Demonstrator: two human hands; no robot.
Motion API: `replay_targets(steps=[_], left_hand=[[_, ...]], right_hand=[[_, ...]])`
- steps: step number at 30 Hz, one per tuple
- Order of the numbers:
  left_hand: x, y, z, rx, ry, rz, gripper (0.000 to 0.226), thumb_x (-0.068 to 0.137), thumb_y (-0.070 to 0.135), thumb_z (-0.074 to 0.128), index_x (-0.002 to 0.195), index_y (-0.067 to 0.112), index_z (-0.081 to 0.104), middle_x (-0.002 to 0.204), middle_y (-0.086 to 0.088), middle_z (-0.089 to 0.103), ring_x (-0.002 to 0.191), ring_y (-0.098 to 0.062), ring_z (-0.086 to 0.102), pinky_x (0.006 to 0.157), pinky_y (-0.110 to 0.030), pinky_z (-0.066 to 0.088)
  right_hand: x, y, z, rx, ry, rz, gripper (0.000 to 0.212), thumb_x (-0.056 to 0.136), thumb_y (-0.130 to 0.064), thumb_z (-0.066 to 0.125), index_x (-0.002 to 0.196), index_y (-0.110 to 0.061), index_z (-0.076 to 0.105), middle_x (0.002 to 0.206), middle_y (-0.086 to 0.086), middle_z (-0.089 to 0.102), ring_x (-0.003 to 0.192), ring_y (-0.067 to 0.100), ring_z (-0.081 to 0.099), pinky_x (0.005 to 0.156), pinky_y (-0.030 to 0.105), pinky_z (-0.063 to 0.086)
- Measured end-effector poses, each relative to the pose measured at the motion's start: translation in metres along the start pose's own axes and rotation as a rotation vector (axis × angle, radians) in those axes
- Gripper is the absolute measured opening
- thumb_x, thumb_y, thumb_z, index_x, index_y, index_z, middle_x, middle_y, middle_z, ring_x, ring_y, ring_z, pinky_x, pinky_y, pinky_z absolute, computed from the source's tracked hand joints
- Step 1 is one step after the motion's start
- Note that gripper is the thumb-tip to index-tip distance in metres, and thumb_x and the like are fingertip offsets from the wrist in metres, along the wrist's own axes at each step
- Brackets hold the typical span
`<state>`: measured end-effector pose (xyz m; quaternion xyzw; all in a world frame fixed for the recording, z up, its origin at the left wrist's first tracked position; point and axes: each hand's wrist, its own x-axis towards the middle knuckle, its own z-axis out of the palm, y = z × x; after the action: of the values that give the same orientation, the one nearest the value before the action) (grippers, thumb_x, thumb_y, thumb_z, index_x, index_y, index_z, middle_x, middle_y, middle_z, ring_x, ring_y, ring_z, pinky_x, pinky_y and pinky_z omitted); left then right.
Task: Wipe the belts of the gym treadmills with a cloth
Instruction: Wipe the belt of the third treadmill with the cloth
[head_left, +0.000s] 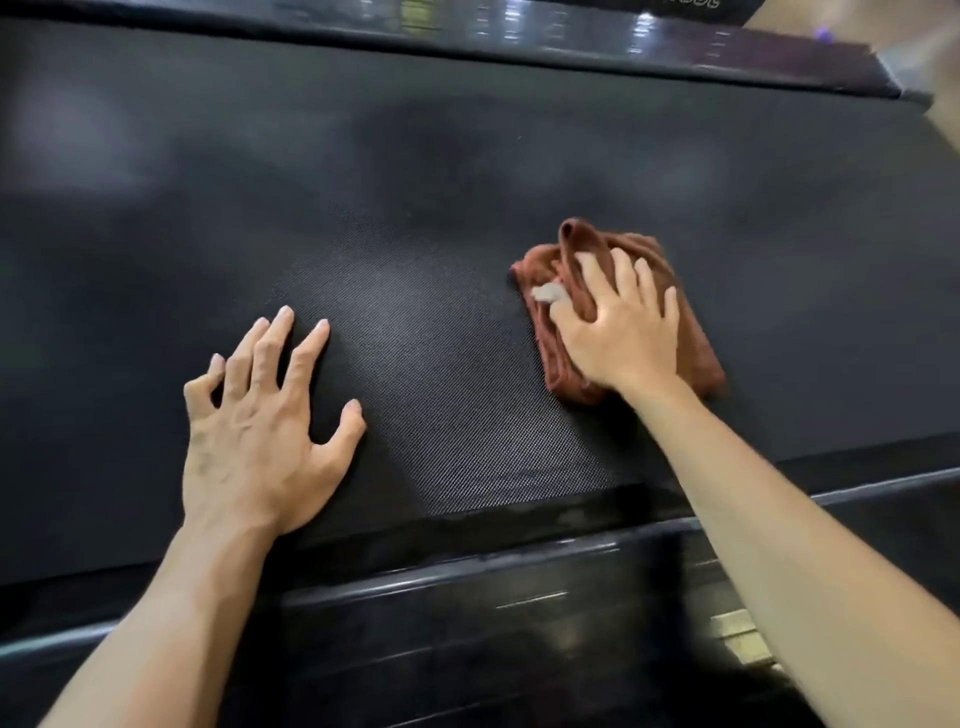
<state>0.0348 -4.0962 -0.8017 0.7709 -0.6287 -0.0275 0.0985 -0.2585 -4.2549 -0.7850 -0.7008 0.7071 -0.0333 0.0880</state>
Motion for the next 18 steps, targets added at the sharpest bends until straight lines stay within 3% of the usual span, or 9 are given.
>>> replay_targets(steps=[3, 6, 12, 14, 18], left_hand=[[0.0, -0.001, 0.001, -0.006, 0.001, -0.001, 0.08, 0.088, 0.066, 0.026, 0.158, 0.027, 0.033, 0.168, -0.001, 0.022, 0.156, -0.019, 0.017, 0.118, -0.05, 0.017], [-0.001, 0.0, -0.001, -0.015, 0.0, -0.002, 0.079, 0.088, 0.065, 0.027, 0.157, 0.028, 0.034, 0.168, -0.001, 0.022, 0.156, -0.019, 0.017, 0.119, -0.05, 0.017], [-0.001, 0.001, -0.004, -0.011, -0.013, -0.005, 0.081, 0.087, 0.067, 0.024, 0.158, 0.028, 0.033, 0.168, -0.001, 0.021, 0.156, -0.019, 0.015, 0.119, -0.049, 0.016], [-0.001, 0.001, -0.003, -0.01, -0.011, -0.003, 0.081, 0.087, 0.067, 0.024, 0.158, 0.029, 0.033, 0.168, -0.001, 0.021, 0.156, -0.019, 0.015, 0.119, -0.049, 0.016], [-0.001, 0.001, -0.002, -0.008, -0.007, -0.001, 0.081, 0.088, 0.067, 0.026, 0.158, 0.028, 0.032, 0.168, -0.001, 0.021, 0.156, -0.019, 0.014, 0.119, -0.049, 0.015]], right_hand=[[0.053, -0.012, -0.006, 0.005, -0.014, 0.071, 0.083, 0.094, -0.082, 0.02, 0.164, -0.038, 0.021, 0.175, 0.001, 0.008, 0.161, 0.023, 0.0, 0.128, 0.055, -0.003], [0.069, -0.04, -0.003, -0.019, -0.032, 0.001, 0.075, 0.098, -0.075, 0.027, 0.164, -0.038, 0.022, 0.175, 0.002, 0.008, 0.161, 0.024, 0.0, 0.127, 0.056, -0.002], [-0.04, -0.036, 0.007, -0.026, -0.025, -0.306, 0.077, 0.092, -0.075, 0.028, 0.162, -0.041, 0.027, 0.174, -0.001, 0.012, 0.16, 0.023, 0.004, 0.128, 0.053, 0.0], [-0.075, -0.011, 0.007, -0.048, 0.016, -0.249, 0.081, 0.089, -0.076, 0.024, 0.161, -0.039, 0.03, 0.173, 0.0, 0.016, 0.159, 0.024, 0.008, 0.128, 0.054, 0.004], [-0.071, 0.022, 0.004, -0.026, 0.064, 0.13, 0.086, 0.086, -0.08, 0.023, 0.161, -0.039, 0.031, 0.173, 0.002, 0.016, 0.16, 0.024, 0.006, 0.128, 0.055, 0.003]])
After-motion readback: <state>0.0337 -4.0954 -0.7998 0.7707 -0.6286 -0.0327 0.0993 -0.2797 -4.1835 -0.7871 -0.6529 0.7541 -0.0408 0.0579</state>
